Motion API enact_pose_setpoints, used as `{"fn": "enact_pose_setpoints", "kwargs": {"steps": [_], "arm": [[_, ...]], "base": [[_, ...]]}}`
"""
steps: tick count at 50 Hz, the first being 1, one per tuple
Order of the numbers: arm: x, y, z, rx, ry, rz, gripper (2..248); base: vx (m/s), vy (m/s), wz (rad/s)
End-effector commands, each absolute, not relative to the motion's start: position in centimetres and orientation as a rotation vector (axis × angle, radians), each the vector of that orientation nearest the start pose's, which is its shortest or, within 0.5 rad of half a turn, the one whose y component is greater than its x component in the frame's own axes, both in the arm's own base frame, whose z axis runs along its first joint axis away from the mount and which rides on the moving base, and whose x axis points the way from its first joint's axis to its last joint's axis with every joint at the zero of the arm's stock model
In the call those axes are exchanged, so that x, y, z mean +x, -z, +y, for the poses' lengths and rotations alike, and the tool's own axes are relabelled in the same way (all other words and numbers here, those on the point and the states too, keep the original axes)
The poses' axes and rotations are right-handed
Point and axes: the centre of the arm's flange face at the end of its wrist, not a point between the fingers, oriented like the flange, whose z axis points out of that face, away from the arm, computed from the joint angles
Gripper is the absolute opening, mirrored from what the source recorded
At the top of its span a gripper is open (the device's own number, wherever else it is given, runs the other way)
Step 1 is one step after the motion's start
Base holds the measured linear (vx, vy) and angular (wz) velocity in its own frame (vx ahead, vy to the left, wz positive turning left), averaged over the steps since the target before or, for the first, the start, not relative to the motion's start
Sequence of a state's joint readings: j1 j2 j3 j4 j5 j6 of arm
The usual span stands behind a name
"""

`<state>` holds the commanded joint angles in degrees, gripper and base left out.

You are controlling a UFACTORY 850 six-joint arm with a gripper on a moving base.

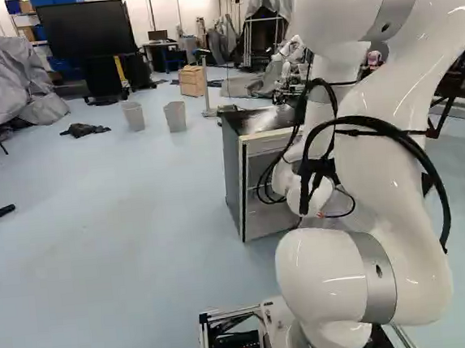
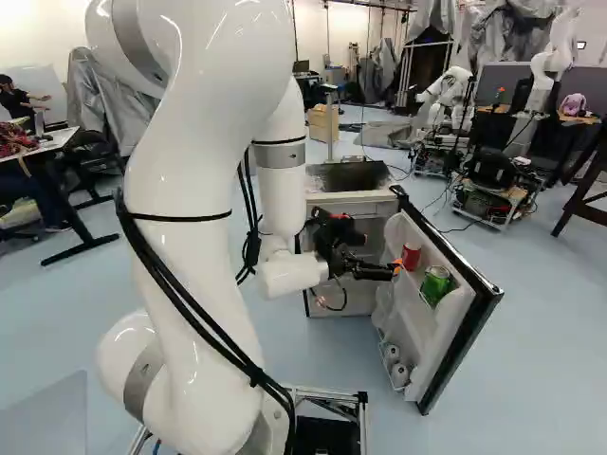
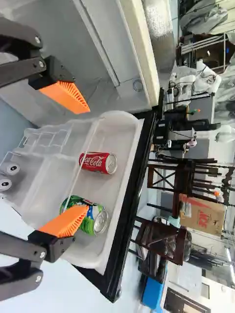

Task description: Grab a drink from the fridge

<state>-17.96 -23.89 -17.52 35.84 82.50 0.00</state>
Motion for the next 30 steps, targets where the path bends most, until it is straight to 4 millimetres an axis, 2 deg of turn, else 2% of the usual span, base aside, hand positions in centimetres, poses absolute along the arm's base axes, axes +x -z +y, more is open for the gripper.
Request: {"fn": "enact_pose_setpoints", "kwargs": {"steps": [18,30], "arm": [[29.72,-26.09,-15.31,1.825,-1.414,-0.922,247],[30.52,-26.0,-15.31,1.808,-1.413,-0.932,247]], "base": [[0.0,0.0,0.0],[0.0,0.0,0.0]]}}
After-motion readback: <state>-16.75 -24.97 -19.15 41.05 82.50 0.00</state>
